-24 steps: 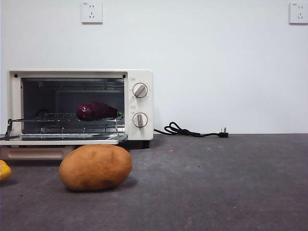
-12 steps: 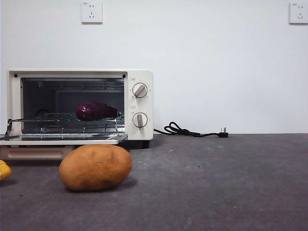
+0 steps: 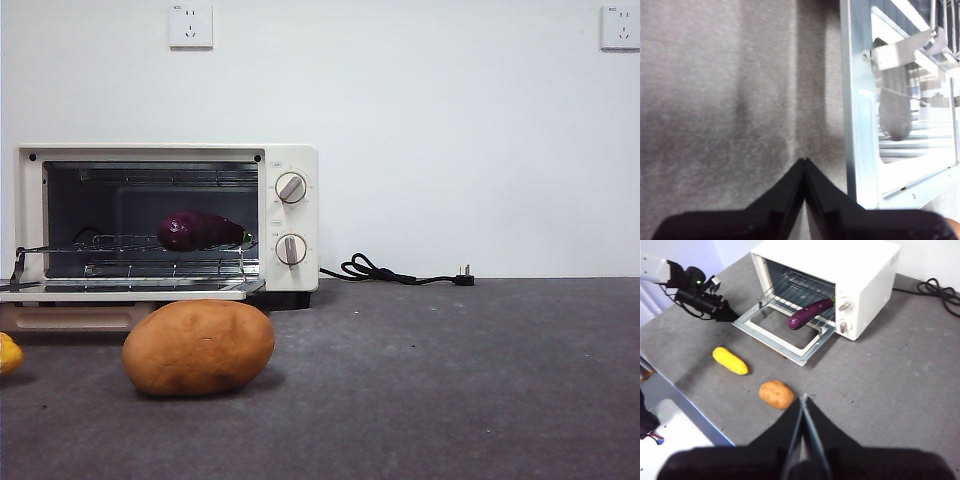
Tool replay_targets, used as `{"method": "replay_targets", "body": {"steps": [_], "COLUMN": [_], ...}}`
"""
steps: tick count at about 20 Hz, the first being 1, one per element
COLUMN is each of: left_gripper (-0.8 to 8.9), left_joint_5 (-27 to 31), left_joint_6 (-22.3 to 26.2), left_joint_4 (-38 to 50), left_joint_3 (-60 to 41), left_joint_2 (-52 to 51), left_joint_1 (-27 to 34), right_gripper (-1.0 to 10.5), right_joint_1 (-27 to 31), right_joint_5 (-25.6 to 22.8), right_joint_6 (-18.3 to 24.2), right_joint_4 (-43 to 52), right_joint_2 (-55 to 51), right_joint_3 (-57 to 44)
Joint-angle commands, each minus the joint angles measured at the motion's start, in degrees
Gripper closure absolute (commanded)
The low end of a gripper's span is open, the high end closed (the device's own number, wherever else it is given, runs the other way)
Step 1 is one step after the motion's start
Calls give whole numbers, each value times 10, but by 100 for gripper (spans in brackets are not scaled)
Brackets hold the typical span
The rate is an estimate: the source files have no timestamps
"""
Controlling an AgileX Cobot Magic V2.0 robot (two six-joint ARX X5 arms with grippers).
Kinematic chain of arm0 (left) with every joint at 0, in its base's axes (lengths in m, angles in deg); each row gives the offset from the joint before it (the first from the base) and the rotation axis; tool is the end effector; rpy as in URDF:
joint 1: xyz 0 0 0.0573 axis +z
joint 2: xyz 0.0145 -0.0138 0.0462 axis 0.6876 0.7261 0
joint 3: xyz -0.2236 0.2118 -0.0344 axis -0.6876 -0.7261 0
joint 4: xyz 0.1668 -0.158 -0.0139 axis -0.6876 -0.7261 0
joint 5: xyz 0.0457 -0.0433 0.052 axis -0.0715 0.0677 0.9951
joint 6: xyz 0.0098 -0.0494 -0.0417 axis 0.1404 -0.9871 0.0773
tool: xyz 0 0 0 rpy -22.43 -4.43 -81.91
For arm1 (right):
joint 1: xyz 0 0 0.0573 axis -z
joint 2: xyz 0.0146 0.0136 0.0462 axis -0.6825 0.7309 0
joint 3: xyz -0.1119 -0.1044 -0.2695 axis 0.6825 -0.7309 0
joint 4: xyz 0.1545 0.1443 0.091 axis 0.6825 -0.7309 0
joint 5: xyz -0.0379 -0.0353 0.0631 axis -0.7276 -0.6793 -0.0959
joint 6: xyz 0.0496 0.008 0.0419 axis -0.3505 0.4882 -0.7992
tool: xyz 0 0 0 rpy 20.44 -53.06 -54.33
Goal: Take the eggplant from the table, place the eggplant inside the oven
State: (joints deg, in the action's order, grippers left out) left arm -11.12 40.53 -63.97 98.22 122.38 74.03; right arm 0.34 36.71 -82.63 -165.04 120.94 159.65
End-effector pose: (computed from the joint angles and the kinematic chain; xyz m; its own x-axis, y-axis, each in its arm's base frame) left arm 0.3390 0.1589 0.1779 0.4599 -0.6108 -0.6445 -0.0224 0.7176 -0.6961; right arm 0.0543 0.0504 0.5177 0.6297 0.5839 -0.5124 -0.6524 0.7556 0.0592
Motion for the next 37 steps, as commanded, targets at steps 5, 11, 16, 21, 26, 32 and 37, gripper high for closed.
{"method": "replay_targets", "body": {"steps": [5,11,16,21,26,32,37], "left_gripper": [819,820,820,820,819,819,819], "left_joint_5": [-59,-99,-127,-167,-230,-260,-270], "left_joint_6": [5,-1,-3,-8,-36,-60,-94], "left_joint_4": [5,4,4,8,38,73,109], "left_joint_3": [-7,-7,-7,-7,-7,-4,1], "left_joint_2": [12,12,12,12,12,12,11], "left_joint_1": [-2,-2,-7,-10,-10,-10,-10], "right_gripper": [958,958,958,958,958,958,958], "right_joint_1": [-1,-1,-1,-1,-1,-1,-1], "right_joint_5": [-11,-12,-12,-12,-12,-12,-12], "right_joint_6": [-5,-5,-4,-4,-4,-4,-5], "right_joint_4": [-11,-11,-11,-11,-11,-11,-11], "right_joint_2": [1,1,1,1,1,1,1], "right_joint_3": [0,0,0,0,0,0,0]}}
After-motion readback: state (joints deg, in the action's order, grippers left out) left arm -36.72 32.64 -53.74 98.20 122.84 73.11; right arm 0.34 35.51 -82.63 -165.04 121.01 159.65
